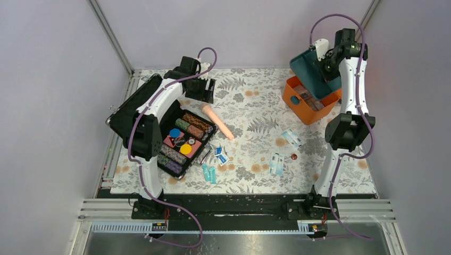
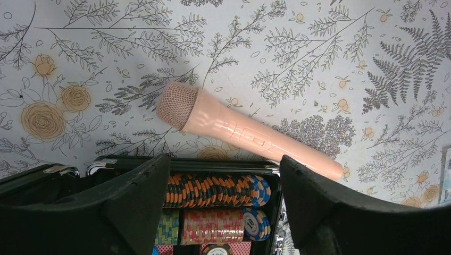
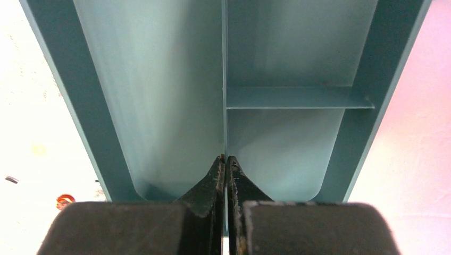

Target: Organize the medicine kit

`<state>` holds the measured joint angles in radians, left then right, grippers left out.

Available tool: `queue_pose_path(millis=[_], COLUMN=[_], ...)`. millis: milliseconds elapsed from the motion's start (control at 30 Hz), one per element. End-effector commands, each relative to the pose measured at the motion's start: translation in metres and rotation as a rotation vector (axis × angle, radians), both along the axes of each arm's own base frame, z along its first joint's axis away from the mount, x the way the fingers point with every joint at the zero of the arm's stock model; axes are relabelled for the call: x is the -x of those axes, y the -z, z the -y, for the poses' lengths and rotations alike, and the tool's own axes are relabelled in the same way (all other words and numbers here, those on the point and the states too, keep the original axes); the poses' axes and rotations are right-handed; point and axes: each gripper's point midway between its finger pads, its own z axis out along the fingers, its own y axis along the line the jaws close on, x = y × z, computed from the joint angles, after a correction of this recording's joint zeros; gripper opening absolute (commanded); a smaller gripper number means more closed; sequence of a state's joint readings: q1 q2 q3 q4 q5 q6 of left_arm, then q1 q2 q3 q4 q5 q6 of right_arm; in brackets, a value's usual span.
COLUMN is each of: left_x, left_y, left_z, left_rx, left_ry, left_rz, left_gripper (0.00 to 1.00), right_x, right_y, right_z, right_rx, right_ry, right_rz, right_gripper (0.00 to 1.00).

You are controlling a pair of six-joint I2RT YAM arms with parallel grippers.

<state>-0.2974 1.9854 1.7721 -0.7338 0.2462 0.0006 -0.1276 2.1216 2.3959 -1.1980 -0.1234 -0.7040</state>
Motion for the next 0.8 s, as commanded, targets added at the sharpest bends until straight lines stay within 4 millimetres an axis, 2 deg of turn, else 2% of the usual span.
queue_pose_path(millis=[0,233,433,600,767], left_x=[-0.012,-0.009,-0.008,-0.008,-0.008], left_y=[-0.015,-0.017,-0.016,-0.016,-0.015], left_z=[0.004,0.003,0.001,0.002,0.003], left_rx=[0.002,-0.008,-0.019,-0.021,-0.022], left_ry=[0.003,0.003,0.004,0.009,0.012], left_rz=[0.060,0.065,0.067,0.068,0.067], left_gripper=[0.75,0.75,0.75,0.75,0.75], right_x=[0.001,-0.005,-0.009,-0.008,-0.001], right_y=[0.012,0.037,0.050,0.062,0.070], right_z=[0.014,0.015,0.015,0.021,0.016], right_rx=[0.078,0.064,0.041,0.063,0.037], right_ry=[-0.062,-0.062,-0.008,0.026,0.022], right_rz=[-0.051,-0.112,-0.135,-0.172,-0.209], right_gripper=[0.00,0.00,0.00,0.00,0.00])
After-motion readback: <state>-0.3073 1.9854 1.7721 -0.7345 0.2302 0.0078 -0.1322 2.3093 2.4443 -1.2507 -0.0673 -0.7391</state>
